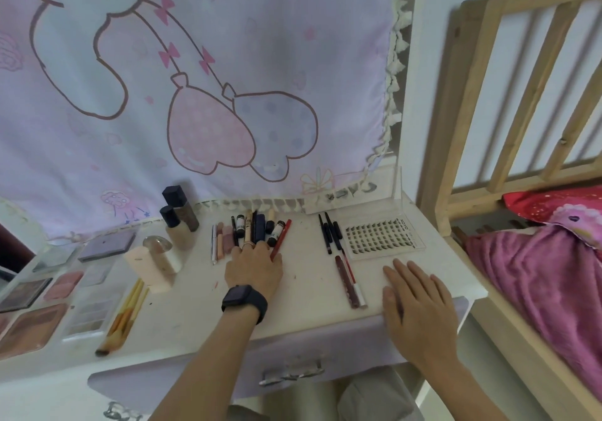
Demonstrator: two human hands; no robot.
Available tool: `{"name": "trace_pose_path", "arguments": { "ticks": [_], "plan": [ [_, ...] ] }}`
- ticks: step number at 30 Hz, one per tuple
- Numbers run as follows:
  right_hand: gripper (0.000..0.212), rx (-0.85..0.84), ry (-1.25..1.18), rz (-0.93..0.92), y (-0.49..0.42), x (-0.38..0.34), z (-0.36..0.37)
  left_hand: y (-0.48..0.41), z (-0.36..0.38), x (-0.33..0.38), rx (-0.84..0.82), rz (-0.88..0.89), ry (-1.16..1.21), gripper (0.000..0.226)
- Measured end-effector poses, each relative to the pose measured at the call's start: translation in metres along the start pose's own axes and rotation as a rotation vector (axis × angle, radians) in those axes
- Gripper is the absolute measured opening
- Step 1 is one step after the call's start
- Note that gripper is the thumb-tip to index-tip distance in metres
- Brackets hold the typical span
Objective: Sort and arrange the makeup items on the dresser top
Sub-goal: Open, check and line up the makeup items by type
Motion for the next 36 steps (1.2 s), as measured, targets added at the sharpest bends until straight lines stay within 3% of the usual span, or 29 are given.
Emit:
{"name": "trace_pose_path", "arguments": {
  "ticks": [7,10,13,17,19,21,23,28,36],
  "plan": [
    [0.051,-0.002,-0.009,0.004,0.0,0.0,-0.004,-0.003,-0.004,-0.002,0.043,0.006,0.031,0.024],
    [0.048,-0.015,-0.049,0.013,-0.001,-0.002,-0.009,0.011,-0.01,-0.014,0.092,0.036,0.232,0.018],
    [0.031,-0.07,-0.278,0.159,-0.004,-0.008,-0.019,0.031,-0.017,-0.033,0.167,0.115,0.539,0.008],
    [0.015,-0.108,-0.689,0.189,-0.001,-0.064,-0.043,0.053,-0.027,-0.061,0.227,0.158,0.789,0.024],
    [0.018,-0.263,-0.845,0.183,-0.002,-0.1,-0.034,0.059,-0.028,-0.073,0.217,0.158,0.818,0.027],
    [0.039,-0.45,-0.955,0.252,-0.007,-0.13,-0.013,0.062,-0.026,-0.083,0.187,0.143,0.813,0.026],
    [0.047,-0.545,-0.931,0.31,-0.017,-0.15,0.009,0.064,-0.023,-0.09,0.157,0.133,0.795,0.023],
    [0.052,-0.496,-0.772,0.246,-0.049,-0.168,0.041,0.067,-0.018,-0.097,0.113,0.142,0.745,0.012],
    [0.044,-0.547,-0.952,0.277,-0.047,-0.163,0.061,0.065,-0.01,-0.101,0.069,0.099,0.815,0.013]
  ]
}}
Point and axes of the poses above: each hand's wrist, its own y-axis away from the middle knuckle, its own z-axis out of the palm, x = y × z, the point moved 4 cm from there along -y, towards the middle knuckle, and after that the axes turned 4 degrees about -x, right-handed, at the moved point
